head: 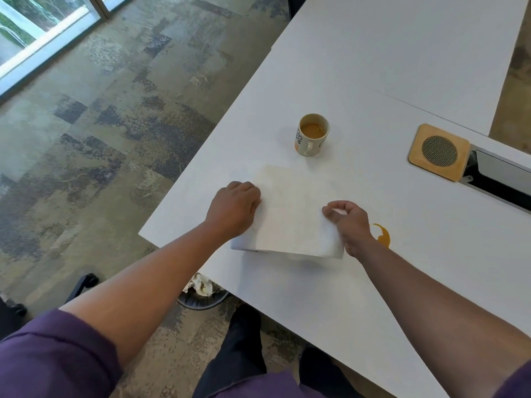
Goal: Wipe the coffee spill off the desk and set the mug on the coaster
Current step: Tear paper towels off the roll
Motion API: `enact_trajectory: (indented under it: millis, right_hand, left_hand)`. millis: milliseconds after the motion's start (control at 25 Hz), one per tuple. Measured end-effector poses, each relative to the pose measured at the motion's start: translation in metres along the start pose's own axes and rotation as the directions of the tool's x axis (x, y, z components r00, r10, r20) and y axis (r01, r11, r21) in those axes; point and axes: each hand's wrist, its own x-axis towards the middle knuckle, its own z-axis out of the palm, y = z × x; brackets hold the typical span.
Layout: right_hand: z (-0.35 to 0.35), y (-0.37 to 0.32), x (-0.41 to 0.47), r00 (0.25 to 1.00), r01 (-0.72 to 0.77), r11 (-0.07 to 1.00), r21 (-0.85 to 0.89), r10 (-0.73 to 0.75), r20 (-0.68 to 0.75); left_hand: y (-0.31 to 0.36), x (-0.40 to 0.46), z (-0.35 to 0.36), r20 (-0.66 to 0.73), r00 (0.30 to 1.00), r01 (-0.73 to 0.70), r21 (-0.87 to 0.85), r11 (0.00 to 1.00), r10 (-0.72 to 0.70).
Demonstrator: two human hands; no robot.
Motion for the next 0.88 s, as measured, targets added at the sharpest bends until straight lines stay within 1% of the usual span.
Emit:
enact_trajectory:
  millis: [80,160,320,440,560,640,800,880]
  right_hand:
    - [-0.001,-0.001,0.002,1.000,-0.008,1.000,0.011,0.008,0.025]
    - [0.001,-0.003,0.004,0.998,-0.030,0.999,0.016,0.029,0.064]
    - [0.001,-0.004,0.013,0.984,-0.120,0.991,0.056,0.112,0.139]
    - [0.002,-0.001,0.016,0.967,-0.181,0.970,0.160,0.146,0.208]
    - [0.004,0.000,0.022,0.963,-0.232,0.941,0.247,0.187,0.192]
    - [0.002,-0.001,0.026,0.966,-0.239,0.942,0.235,0.208,0.153]
    - [-0.001,0.002,0.024,0.974,-0.213,0.958,0.191,0.193,0.121]
    - [0.000,0.003,0.022,0.977,-0.203,0.958,0.203,0.183,0.112]
  left_hand:
    - [-0.002,0.014,0.001,-0.021,0.999,0.048,-0.062,0.997,-0.050]
    - [-0.003,0.023,0.006,-0.011,0.995,0.094,-0.089,0.992,-0.095]
    - [-0.011,0.036,0.015,-0.056,0.994,0.083,-0.184,0.979,-0.094]
    - [-0.018,0.047,0.021,-0.087,0.987,0.110,-0.241,0.964,-0.134]
    - [-0.019,0.049,0.031,-0.040,0.987,0.134,-0.325,0.936,-0.155]
    - [-0.021,0.047,0.037,-0.003,0.991,0.127,-0.339,0.932,-0.136]
    - [-0.027,0.046,0.037,-0.003,0.991,0.125,-0.375,0.918,-0.136]
    - [-0.028,0.046,0.037,-0.002,0.991,0.121,-0.377,0.918,-0.132]
